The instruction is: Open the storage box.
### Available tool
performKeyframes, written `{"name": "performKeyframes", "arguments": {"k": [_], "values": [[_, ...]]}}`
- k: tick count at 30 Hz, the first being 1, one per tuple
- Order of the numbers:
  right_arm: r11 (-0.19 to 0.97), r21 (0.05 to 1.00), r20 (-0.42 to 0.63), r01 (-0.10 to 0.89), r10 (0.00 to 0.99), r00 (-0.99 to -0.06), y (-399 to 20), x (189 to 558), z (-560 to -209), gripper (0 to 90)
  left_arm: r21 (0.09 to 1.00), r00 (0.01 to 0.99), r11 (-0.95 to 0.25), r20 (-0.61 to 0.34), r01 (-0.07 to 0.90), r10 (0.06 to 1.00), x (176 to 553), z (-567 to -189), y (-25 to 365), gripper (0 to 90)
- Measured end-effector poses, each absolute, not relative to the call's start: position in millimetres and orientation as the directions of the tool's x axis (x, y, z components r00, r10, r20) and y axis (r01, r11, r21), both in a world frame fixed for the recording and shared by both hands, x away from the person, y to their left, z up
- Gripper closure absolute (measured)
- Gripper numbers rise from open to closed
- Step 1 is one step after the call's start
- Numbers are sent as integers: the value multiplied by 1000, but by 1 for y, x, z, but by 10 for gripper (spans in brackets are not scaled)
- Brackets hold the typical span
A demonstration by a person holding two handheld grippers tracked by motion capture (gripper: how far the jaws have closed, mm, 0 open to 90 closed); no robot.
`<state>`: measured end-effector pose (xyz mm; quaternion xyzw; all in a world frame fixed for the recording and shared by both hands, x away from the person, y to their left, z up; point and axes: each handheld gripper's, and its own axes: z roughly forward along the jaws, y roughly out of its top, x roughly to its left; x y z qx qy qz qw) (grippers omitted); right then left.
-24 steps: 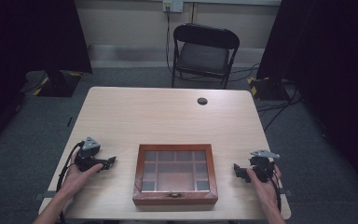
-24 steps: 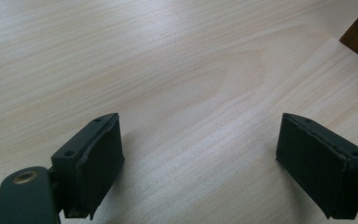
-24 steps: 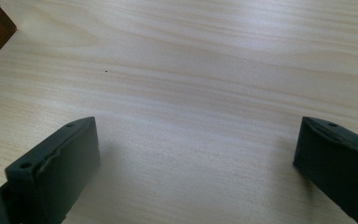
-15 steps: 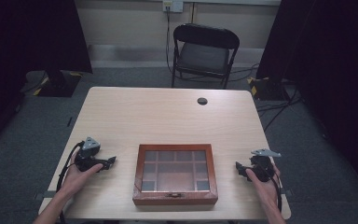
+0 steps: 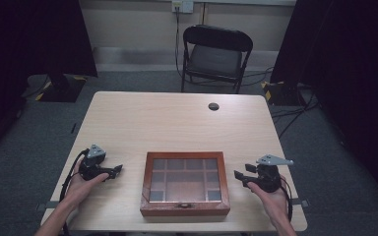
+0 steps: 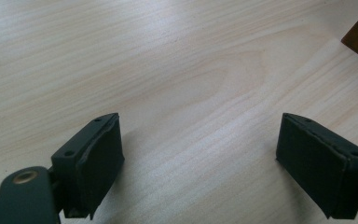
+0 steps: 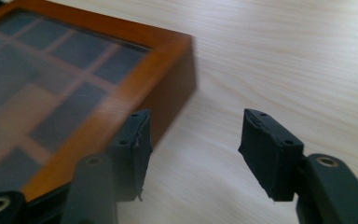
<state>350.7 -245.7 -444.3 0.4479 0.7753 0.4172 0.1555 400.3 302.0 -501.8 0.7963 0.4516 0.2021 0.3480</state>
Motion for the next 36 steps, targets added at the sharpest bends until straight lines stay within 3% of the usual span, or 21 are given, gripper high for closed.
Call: {"name": "performKeyframes", "arguments": {"k": [11,23,36], "values": [[373,794,141,480,655,-742,-192,332,-420,544,735,506,-345,4,584,863,400,-502,302,138],[469,784,157,407,485,-860,-153,318,-418,666,712,497,-349,-1,610,868,396,-497,298,177],[554,763,180,333,313,-932,-118,306,-429,755,760,526,-356,23,544,850,384,-481,282,215]]}}
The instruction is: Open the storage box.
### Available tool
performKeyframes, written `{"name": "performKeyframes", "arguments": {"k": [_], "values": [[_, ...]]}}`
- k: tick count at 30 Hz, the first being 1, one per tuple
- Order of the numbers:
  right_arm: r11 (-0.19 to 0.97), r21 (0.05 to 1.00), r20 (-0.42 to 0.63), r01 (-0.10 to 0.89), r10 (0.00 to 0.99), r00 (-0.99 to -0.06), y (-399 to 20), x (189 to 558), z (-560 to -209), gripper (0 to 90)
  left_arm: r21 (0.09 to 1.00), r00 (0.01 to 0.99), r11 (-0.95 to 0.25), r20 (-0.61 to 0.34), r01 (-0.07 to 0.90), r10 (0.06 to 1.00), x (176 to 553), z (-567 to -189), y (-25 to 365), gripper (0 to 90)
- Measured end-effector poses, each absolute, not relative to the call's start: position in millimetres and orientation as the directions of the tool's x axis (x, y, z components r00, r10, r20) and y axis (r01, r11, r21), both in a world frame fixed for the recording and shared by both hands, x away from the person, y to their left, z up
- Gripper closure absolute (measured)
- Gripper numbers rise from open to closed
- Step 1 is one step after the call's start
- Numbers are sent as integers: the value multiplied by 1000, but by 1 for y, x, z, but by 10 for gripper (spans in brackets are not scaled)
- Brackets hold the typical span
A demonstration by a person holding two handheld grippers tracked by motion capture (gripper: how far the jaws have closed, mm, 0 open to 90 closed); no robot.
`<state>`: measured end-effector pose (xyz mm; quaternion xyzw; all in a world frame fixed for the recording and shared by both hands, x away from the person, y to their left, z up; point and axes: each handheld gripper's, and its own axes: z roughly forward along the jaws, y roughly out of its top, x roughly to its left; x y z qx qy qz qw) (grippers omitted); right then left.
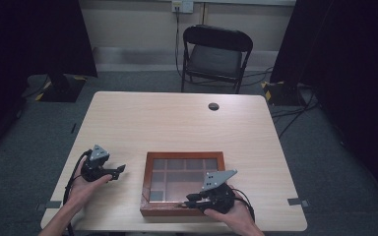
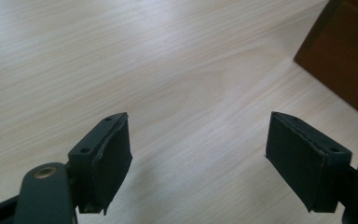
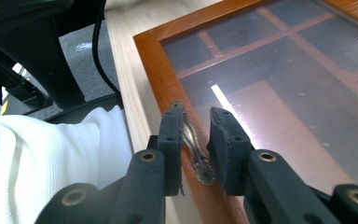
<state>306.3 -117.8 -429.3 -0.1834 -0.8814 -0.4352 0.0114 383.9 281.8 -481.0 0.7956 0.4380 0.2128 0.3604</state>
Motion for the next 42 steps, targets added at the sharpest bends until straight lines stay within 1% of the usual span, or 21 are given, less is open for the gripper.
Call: {"name": "performKeyframes", "arguments": {"k": [4,8,11,17,22,25,32,34,38,42], "values": [[581,748,179,322,291,-940,-111,306,-435,776,775,536,-346,12,528,844,380,-478,277,215],[584,745,177,321,292,-940,-110,308,-438,793,772,556,-363,16,521,831,376,-475,273,215],[584,748,180,316,280,-943,-110,309,-439,794,769,574,-366,-2,525,819,373,-474,272,215],[590,746,190,309,256,-948,-108,312,-439,807,785,580,-337,-35,519,814,368,-471,269,215],[606,740,173,294,251,-952,-106,312,-437,814,800,588,-318,-54,509,807,364,-467,267,216],[606,738,178,297,249,-952,-106,312,-437,815,795,610,-343,-44,501,791,363,-467,263,215],[609,740,175,287,237,-956,-107,314,-433,817,786,647,-371,-48,495,761,361,-465,257,215],[605,744,173,284,236,-956,-108,314,-430,818,786,648,-360,-67,503,759,360,-465,256,214],[584,760,181,285,232,-956,-111,315,-423,819,786,660,-373,-58,493,749,359,-463,254,212],[573,772,175,276,226,-958,-111,317,-417,820,785,666,-370,-73,497,742,359,-462,254,207]]}}
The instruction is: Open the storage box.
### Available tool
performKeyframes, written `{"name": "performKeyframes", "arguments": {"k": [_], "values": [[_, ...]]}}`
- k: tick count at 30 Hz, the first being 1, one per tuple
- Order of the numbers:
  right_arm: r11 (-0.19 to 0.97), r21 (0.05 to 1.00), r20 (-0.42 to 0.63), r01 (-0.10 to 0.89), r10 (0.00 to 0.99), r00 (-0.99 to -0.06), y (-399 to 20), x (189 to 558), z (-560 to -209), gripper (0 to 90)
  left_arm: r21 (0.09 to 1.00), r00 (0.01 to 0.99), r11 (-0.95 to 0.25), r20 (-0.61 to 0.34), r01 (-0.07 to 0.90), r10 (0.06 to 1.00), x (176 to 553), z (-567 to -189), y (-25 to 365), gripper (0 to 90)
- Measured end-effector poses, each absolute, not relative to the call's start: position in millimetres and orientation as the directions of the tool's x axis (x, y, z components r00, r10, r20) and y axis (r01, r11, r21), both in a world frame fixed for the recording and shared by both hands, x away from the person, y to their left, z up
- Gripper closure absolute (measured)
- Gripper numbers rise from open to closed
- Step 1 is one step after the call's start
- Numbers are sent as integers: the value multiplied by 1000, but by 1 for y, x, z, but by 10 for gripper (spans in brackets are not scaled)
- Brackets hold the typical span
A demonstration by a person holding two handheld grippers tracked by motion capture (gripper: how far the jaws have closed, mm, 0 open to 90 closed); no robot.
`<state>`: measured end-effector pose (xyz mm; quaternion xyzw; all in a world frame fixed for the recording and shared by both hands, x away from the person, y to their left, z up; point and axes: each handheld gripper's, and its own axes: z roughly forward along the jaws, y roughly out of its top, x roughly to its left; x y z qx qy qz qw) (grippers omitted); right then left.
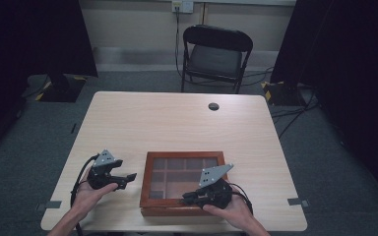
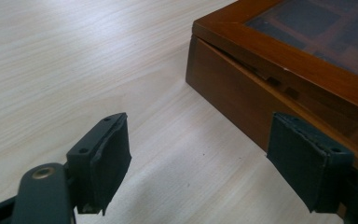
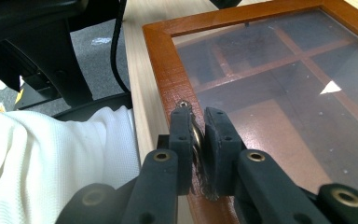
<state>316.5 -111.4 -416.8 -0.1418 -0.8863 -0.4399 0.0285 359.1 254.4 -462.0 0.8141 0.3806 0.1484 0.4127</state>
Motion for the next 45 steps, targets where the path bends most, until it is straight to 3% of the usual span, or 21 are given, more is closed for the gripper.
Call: {"name": "performKeyframes", "arguments": {"k": [34,45], "values": [[571,768,195,289,221,-956,-107,332,-381,823,808,762,-402,-87,431,641,349,-458,239,191],[570,772,188,283,222,-957,-107,332,-380,822,833,781,-365,-122,416,612,347,-455,231,187]]}}
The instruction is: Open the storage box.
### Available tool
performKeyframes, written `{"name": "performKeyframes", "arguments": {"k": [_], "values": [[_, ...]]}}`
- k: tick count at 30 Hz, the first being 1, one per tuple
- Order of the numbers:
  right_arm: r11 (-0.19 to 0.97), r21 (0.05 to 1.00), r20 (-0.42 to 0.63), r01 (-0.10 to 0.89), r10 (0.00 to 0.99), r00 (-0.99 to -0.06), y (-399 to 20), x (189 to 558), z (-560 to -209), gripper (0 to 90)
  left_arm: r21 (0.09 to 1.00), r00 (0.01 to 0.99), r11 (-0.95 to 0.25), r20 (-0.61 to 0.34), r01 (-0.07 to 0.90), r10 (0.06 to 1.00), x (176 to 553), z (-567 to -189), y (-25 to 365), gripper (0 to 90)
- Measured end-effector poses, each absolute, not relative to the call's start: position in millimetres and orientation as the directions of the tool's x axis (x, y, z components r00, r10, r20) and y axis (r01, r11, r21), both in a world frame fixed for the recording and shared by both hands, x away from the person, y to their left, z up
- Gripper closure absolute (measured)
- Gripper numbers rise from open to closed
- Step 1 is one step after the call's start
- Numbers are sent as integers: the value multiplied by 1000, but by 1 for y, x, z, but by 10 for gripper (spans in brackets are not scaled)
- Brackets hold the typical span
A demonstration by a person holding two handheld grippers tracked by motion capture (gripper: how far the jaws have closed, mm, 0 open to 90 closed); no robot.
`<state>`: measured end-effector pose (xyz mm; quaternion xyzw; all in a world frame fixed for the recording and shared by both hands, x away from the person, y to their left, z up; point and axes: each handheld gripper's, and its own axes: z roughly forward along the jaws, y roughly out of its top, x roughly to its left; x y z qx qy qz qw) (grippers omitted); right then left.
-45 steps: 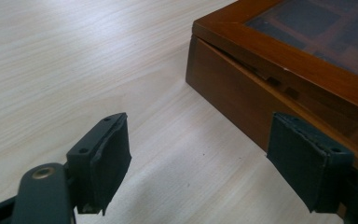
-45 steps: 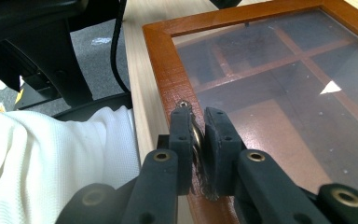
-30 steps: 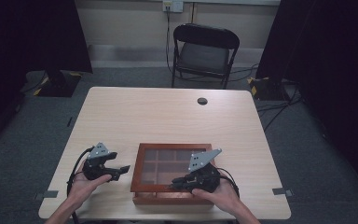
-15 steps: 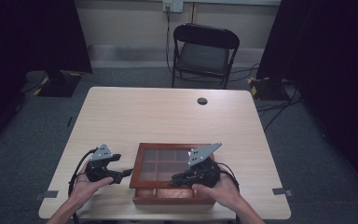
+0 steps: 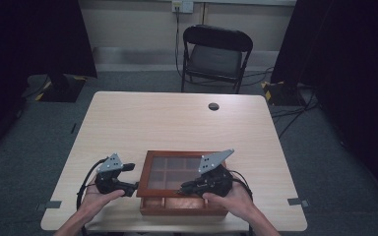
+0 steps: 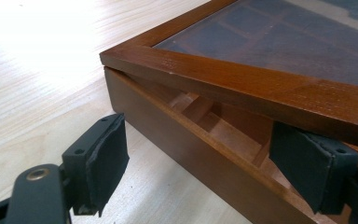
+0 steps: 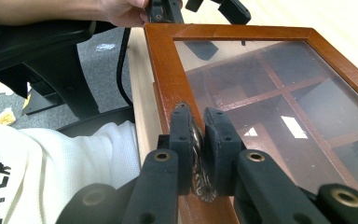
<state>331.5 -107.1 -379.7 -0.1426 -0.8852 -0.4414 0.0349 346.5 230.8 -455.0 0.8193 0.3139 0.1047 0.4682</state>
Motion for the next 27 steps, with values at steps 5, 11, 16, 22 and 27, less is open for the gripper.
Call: {"name": "performKeyframes", "arguments": {"k": [5,11,16,22,27], "values": [[562,779,179,276,222,-958,-109,331,-379,816,843,779,-349,-124,410,615,346,-453,233,195],[543,792,166,280,251,-954,-113,330,-375,625,845,785,-368,-93,387,613,346,-452,232,202],[512,802,169,308,301,-939,-129,328,-375,479,854,781,-350,-99,385,617,345,-451,232,222],[462,818,165,343,383,-909,-153,324,-379,313,870,791,-330,-105,367,603,343,-443,228,226],[426,831,165,358,425,-890,-171,320,-382,251,877,799,-338,-83,343,596,342,-437,221,236]]}}
